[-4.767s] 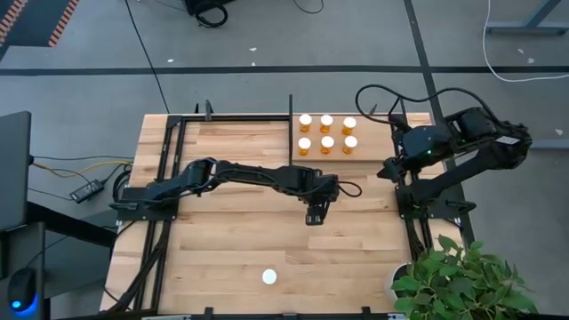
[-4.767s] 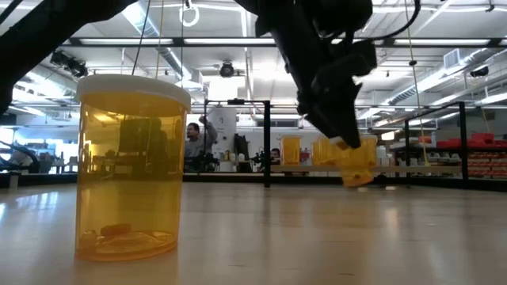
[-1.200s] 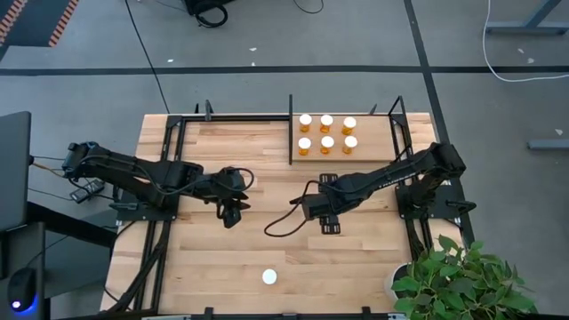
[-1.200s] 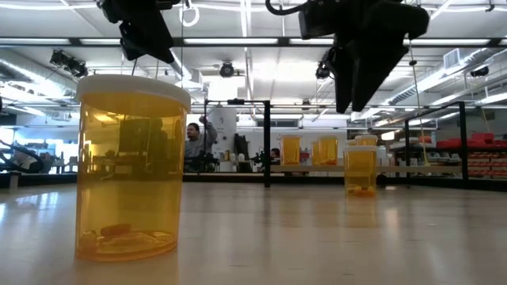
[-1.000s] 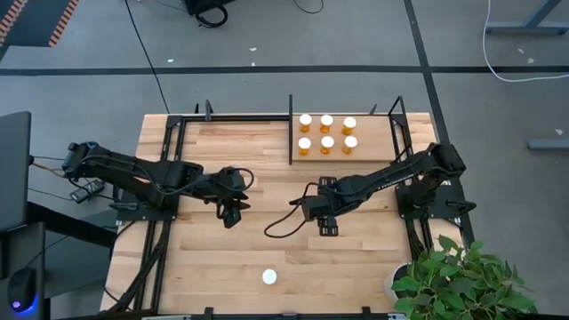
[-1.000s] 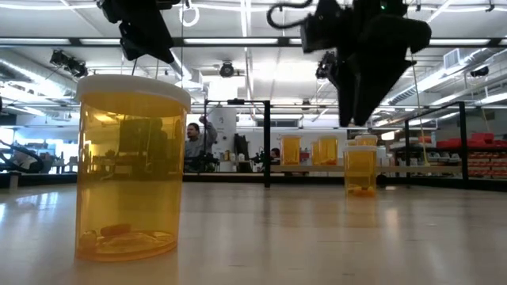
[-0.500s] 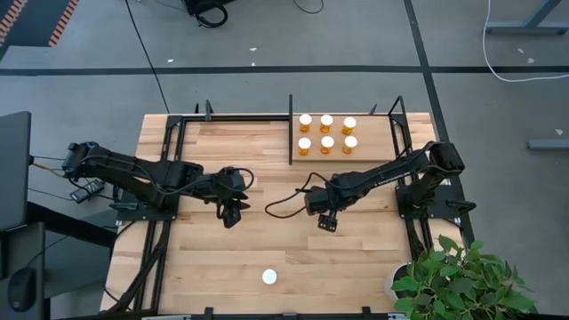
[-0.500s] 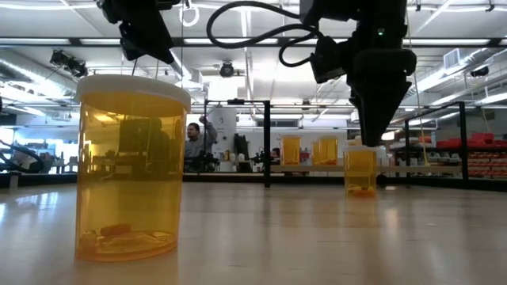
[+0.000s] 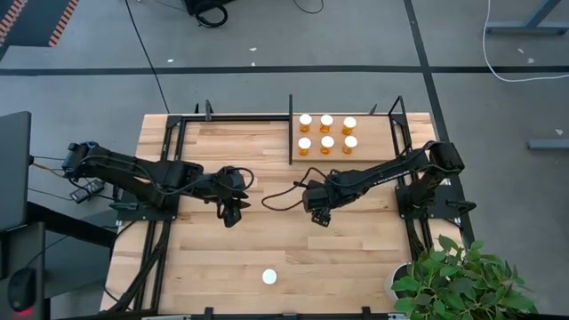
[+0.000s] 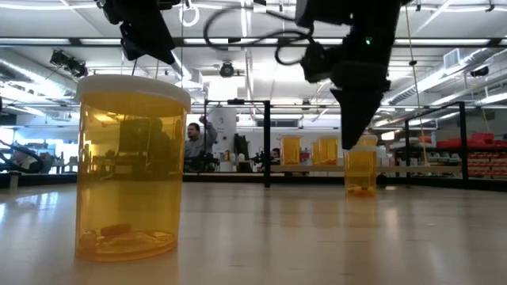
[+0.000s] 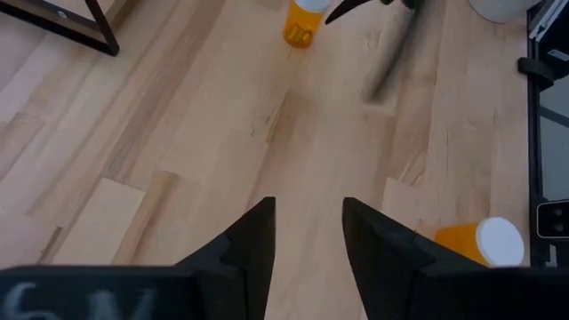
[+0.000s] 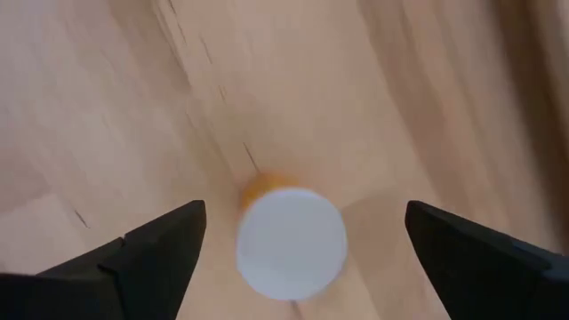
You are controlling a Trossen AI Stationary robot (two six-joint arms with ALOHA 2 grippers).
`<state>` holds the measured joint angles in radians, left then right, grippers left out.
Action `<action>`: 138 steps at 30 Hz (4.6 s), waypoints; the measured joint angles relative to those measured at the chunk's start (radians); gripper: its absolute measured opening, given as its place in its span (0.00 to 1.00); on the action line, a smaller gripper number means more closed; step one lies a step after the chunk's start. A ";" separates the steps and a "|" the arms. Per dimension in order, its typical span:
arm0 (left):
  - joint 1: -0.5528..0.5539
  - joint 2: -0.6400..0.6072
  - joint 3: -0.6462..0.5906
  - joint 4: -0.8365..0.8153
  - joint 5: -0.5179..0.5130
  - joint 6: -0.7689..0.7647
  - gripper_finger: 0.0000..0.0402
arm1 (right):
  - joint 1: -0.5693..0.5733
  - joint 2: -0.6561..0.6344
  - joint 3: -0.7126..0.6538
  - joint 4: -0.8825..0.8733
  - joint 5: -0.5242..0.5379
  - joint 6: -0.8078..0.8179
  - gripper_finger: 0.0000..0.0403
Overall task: Pick and place medicine bottles onto shelf by color
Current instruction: Put the orange pill bottle on the shelf
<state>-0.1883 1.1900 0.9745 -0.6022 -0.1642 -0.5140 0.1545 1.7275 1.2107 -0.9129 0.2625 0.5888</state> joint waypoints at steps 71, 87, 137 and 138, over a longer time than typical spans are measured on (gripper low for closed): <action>0.000 0.000 0.000 0.000 0.000 -0.007 0.31 | -0.051 0.000 -0.002 0.010 -0.211 0.126 0.57; 0.000 0.000 0.000 -0.001 0.000 0.001 0.31 | -0.174 0.000 0.289 -0.280 -0.216 0.048 0.57; 0.000 0.000 0.000 -0.030 -0.075 -0.050 0.28 | -0.816 -0.165 0.495 -0.475 -0.046 -0.149 0.58; 0.000 0.000 0.000 -0.030 -0.080 -0.047 0.28 | -0.803 -0.164 0.495 -0.469 -0.047 -0.145 0.58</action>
<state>-0.1883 1.1904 0.9749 -0.6323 -0.2447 -0.5607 -0.6481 1.5631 1.7058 -1.3816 0.2154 0.4434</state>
